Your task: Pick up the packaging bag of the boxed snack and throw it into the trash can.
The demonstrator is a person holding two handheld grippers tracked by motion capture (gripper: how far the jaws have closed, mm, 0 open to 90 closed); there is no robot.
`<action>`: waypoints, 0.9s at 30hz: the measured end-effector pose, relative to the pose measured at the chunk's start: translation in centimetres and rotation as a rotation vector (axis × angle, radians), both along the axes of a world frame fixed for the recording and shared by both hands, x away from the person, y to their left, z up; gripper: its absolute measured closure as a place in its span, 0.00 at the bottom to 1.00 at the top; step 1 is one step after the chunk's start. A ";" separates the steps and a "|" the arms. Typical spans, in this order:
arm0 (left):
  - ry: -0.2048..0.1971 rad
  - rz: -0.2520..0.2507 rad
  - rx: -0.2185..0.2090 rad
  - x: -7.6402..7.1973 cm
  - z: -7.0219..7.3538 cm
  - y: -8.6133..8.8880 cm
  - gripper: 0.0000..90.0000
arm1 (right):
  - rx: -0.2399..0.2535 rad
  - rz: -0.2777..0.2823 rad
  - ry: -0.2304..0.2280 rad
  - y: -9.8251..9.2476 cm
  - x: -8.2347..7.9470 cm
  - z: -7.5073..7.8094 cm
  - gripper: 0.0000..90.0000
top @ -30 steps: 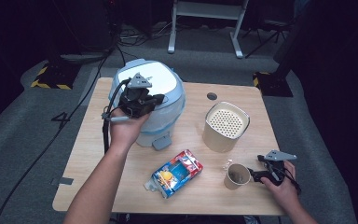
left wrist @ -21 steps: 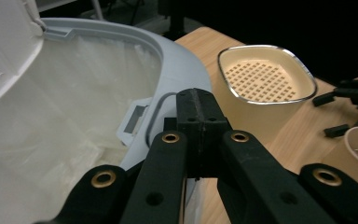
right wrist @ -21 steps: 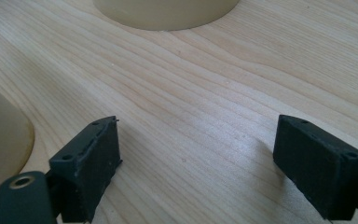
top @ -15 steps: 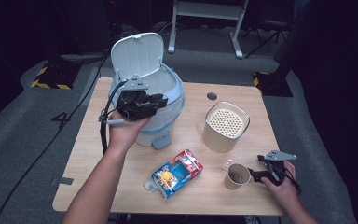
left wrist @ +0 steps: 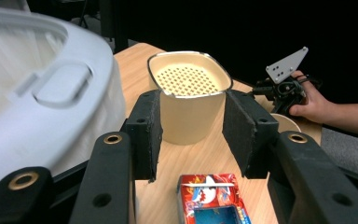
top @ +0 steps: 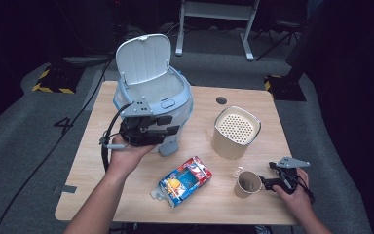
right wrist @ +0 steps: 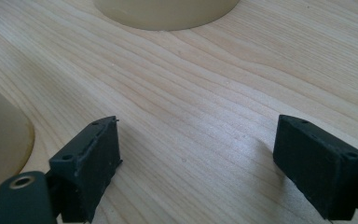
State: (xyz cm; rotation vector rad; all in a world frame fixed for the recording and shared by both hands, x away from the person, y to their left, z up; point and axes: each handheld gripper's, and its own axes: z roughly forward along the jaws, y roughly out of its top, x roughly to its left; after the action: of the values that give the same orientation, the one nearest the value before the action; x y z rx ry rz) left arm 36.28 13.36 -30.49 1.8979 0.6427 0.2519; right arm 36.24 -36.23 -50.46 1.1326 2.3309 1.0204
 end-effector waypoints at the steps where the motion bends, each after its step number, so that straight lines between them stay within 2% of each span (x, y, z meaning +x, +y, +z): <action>1: 0.004 0.001 0.002 -0.2 -0.5 0.0 0.64 | 0.000 0.001 0.001 0.0 0.0 0.0 0.16; 6: 0.012 0.013 0.024 -1.0 -2.8 -0.3 0.64 | 0.000 0.000 0.000 0.0 0.0 0.0 0.16; 15: 0.113 0.034 0.043 -1.0 -7.6 -0.5 0.65 | 0.001 0.001 0.001 0.0 0.0 0.0 0.16; 16: 0.128 0.039 0.058 -0.8 -8.5 -0.6 0.65 | 0.001 0.000 0.001 0.0 0.0 0.0 0.16; 18: 0.132 0.061 0.085 -0.8 -9.4 -0.9 0.65 | 0.000 0.004 0.001 0.0 0.0 0.0 0.16; 22: 0.183 0.041 0.118 -0.3 -11.4 -1.7 0.65 | 0.000 0.006 0.001 0.0 0.1 0.0 0.16; 27: 0.240 0.018 0.130 0.0 -13.0 -2.5 0.70 | 0.000 0.006 0.000 0.0 0.1 0.0 0.16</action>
State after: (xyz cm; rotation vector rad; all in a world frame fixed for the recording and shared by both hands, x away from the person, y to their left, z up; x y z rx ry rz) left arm 36.33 10.88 -43.50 2.0670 0.8204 0.0787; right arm 36.30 -36.24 -50.46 1.1266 2.3359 1.0220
